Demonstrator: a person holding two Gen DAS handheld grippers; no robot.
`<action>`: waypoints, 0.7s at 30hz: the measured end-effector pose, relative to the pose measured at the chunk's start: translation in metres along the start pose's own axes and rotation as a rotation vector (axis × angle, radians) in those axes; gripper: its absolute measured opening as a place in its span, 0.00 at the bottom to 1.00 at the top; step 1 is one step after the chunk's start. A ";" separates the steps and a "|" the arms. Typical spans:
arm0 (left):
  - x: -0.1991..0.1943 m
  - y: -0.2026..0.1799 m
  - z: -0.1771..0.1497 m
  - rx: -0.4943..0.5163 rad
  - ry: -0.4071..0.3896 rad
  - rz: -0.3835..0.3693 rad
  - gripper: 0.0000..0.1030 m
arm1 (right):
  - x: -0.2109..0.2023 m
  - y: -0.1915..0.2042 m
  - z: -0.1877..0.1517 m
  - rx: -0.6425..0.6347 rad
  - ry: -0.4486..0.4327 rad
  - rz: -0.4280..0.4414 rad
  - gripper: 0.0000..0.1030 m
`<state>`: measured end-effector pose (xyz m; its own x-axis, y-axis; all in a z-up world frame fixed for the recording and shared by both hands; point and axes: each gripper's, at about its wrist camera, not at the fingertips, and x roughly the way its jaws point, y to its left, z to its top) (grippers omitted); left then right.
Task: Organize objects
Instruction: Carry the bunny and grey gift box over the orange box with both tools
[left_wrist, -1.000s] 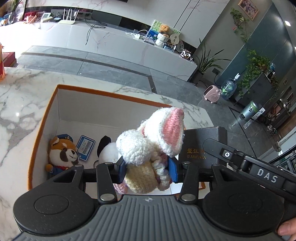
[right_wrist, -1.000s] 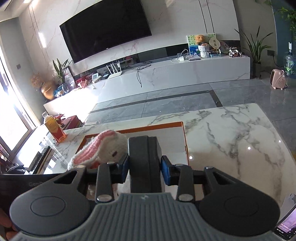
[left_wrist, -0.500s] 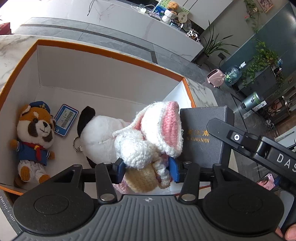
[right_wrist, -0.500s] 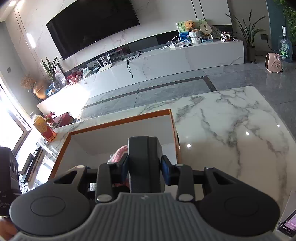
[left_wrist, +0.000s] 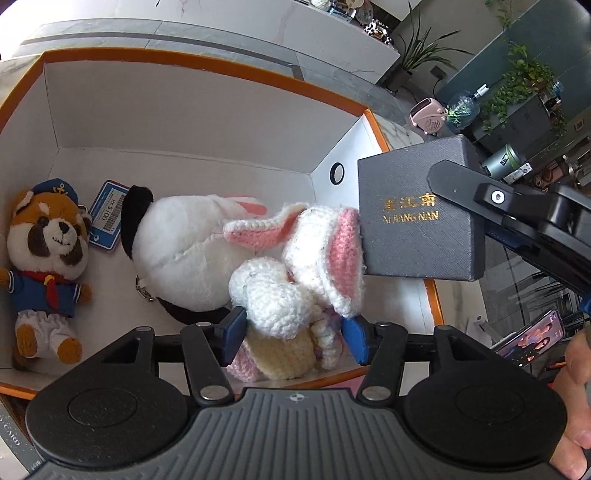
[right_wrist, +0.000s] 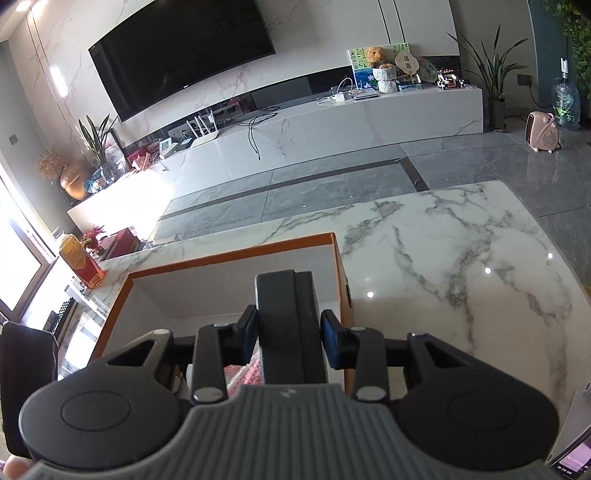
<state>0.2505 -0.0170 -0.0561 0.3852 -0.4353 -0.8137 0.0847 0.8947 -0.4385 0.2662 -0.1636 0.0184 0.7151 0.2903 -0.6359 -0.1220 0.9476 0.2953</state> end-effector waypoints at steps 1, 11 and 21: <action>-0.005 0.000 0.000 0.009 -0.011 -0.006 0.67 | 0.002 0.001 0.001 -0.003 0.003 0.001 0.37; -0.057 0.017 0.008 0.050 -0.142 0.022 0.66 | 0.030 0.003 0.024 -0.005 0.033 0.016 0.37; -0.062 0.035 0.020 0.039 -0.184 0.088 0.65 | 0.084 0.018 0.039 -0.115 0.108 -0.091 0.37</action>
<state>0.2481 0.0431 -0.0135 0.5537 -0.3327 -0.7634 0.0774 0.9333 -0.3507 0.3510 -0.1276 -0.0014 0.6496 0.2090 -0.7310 -0.1419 0.9779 0.1535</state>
